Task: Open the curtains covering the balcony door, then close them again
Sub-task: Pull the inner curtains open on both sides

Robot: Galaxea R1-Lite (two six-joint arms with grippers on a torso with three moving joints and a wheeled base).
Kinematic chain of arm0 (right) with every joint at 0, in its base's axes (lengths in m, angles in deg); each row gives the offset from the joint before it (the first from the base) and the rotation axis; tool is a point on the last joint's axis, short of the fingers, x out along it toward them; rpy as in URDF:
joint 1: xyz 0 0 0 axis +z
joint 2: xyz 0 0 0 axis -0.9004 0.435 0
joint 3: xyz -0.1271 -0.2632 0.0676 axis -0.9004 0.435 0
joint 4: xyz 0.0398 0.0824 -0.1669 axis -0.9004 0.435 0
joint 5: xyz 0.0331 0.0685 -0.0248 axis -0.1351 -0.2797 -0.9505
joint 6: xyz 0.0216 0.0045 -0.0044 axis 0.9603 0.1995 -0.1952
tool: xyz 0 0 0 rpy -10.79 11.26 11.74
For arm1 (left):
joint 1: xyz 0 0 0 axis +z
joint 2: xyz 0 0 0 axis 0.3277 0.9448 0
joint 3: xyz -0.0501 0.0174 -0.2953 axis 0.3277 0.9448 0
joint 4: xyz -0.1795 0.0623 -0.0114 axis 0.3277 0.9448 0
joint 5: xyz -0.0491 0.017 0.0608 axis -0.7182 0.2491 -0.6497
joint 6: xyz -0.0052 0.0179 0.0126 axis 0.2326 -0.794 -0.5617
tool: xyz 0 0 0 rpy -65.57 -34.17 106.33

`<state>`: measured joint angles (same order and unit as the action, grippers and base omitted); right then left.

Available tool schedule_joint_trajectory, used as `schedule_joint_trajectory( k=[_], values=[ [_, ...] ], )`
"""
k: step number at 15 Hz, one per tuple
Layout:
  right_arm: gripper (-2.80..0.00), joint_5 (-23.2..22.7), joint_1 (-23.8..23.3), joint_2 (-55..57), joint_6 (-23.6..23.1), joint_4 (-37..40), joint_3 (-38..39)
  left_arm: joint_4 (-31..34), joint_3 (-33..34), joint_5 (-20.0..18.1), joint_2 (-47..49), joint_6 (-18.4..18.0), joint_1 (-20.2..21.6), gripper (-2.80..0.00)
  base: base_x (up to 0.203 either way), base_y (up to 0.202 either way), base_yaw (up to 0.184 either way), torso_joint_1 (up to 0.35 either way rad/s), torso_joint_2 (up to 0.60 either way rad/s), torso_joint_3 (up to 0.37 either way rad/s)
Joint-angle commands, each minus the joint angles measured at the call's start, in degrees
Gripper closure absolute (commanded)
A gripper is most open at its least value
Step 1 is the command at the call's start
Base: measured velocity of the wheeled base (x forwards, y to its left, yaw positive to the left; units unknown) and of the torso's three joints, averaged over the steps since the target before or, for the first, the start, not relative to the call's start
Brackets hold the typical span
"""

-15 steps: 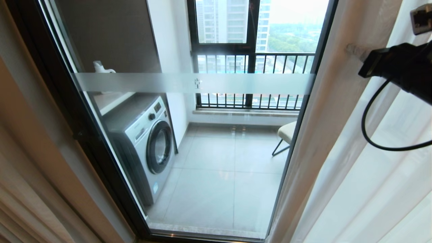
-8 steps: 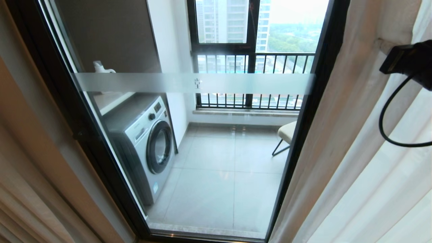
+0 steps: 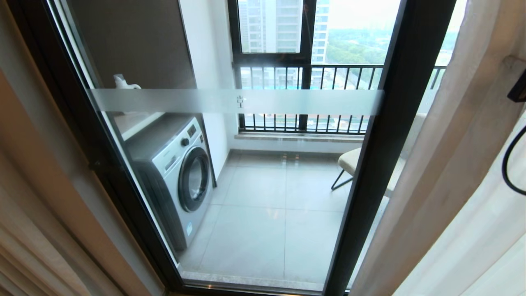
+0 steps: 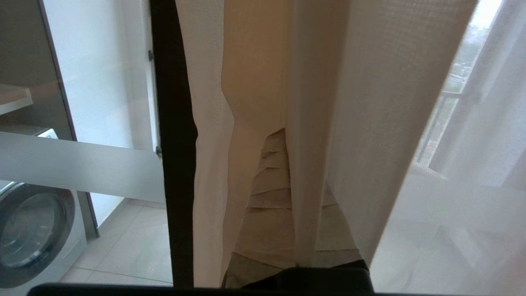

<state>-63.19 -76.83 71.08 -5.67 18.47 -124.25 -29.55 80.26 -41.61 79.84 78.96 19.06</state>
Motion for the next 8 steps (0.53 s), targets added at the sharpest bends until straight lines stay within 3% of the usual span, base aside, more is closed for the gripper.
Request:
schedule_joint_trajectory(
  k=[1,8],
  values=[
    [0.0,-0.1,-1.21,-3.56,0.0,-0.01,2.23,0.0,0.0,0.04,-0.02,0.03,-0.01,0.0,0.0,0.0,0.0,0.0,0.0,0.0],
    [0.0,-0.1,-1.22,-7.19,1.1,0.25,4.74,0.0,0.0,0.04,-0.02,0.03,-0.01,0.0,0.0,0.0,0.0,0.0,0.0,0.0]
  ],
)
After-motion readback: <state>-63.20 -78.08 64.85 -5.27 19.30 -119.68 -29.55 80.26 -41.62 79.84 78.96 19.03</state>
